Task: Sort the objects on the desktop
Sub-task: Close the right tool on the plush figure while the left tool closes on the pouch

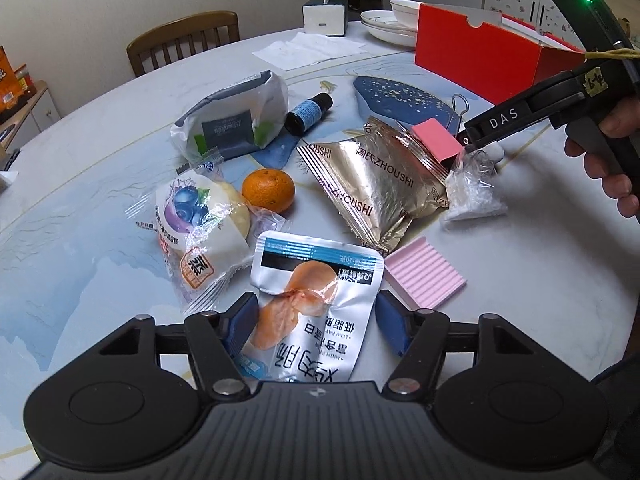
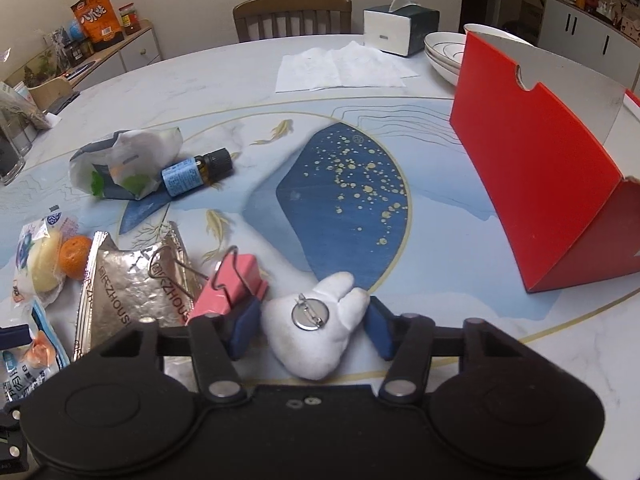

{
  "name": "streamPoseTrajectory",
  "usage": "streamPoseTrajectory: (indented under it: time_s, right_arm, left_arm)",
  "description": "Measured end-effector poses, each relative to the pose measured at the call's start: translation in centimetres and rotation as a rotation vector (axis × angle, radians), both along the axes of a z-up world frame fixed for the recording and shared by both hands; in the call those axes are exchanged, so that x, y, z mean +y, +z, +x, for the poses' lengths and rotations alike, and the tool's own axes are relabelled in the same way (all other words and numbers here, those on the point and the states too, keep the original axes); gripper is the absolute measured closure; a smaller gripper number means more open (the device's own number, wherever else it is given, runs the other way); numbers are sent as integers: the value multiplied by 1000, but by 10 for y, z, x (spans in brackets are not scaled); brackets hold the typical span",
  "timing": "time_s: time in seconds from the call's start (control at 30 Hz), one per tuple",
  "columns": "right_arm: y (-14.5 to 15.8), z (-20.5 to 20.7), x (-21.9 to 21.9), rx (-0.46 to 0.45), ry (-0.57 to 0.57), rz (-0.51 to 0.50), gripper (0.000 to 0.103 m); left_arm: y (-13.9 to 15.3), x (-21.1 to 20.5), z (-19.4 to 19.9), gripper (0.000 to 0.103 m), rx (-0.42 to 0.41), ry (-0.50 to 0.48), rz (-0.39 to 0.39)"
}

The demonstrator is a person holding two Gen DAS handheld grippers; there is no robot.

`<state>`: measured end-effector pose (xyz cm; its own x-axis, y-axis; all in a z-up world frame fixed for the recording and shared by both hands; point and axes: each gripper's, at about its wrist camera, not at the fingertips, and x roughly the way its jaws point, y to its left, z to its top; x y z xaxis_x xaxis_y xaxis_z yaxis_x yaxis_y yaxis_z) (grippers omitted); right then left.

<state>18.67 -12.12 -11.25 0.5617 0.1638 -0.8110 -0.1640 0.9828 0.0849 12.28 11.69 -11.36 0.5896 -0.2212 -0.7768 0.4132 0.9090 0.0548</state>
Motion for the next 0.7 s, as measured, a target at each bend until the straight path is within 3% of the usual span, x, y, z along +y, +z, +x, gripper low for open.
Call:
streamPoseTrajectory:
  time_s: [0.27, 0.7]
  right_arm:
    - [-1, -1, -2, 2, 16, 6, 49]
    - [13, -9, -25, 4, 72, 45, 54]
  left_arm:
    - [-1, 0, 7, 37, 25, -7, -33]
    - [6, -6, 1, 43, 33, 88, -32]
